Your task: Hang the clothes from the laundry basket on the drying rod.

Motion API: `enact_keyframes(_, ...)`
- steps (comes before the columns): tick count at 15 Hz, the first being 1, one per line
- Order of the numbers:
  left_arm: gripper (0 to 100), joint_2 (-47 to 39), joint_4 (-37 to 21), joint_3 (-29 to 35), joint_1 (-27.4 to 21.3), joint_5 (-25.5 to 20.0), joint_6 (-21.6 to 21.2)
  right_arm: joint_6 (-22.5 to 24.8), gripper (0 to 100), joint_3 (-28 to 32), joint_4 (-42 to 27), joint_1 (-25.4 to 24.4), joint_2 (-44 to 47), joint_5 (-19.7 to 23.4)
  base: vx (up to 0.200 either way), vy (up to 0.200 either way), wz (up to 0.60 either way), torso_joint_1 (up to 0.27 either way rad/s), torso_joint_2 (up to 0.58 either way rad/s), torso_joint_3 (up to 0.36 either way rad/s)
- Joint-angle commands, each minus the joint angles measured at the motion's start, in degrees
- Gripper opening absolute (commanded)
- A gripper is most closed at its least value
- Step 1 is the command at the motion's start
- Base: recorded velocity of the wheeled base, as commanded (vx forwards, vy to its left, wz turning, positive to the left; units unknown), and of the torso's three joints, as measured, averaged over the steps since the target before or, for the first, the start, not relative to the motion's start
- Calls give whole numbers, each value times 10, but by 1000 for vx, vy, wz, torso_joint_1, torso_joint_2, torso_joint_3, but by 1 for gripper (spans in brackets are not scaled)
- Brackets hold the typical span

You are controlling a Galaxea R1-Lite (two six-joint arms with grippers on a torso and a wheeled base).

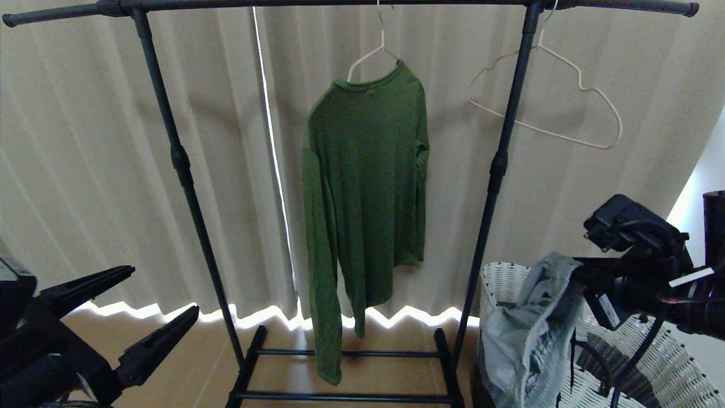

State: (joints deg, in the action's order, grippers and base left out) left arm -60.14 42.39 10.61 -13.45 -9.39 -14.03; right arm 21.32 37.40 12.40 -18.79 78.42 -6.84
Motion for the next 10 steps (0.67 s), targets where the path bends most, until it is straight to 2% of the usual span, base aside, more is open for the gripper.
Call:
enact_keyframes(1,100,-16,1,-1,-20,0,-6,0,0,43,0,-36,-4,2,0,0,0,0,0,0)
enact_keyframes(2,100,-7,0,1,-47,0,-6,-3,0,80,1,-64,-9,9,0,0,0,0,0,0)
enact_keyframes(4,100,-9,0,14,-64,0,-6,-3,0,104,2,-83,-11,19,0,0,0,0,0,0)
enact_keyframes(6,100,-27,-4,64,-108,2,-6,-4,0,148,2,-128,-13,21,0,0,0,0,0,0)
enact_keyframes(8,100,-75,-4,111,-152,4,-7,-22,0,193,1,-156,-8,22,0,0,0,0,0,0)
enact_keyframes(10,100,-136,-5,160,-198,9,-4,-47,0,207,2,-195,-6,22,0,0,0,0,0,0)
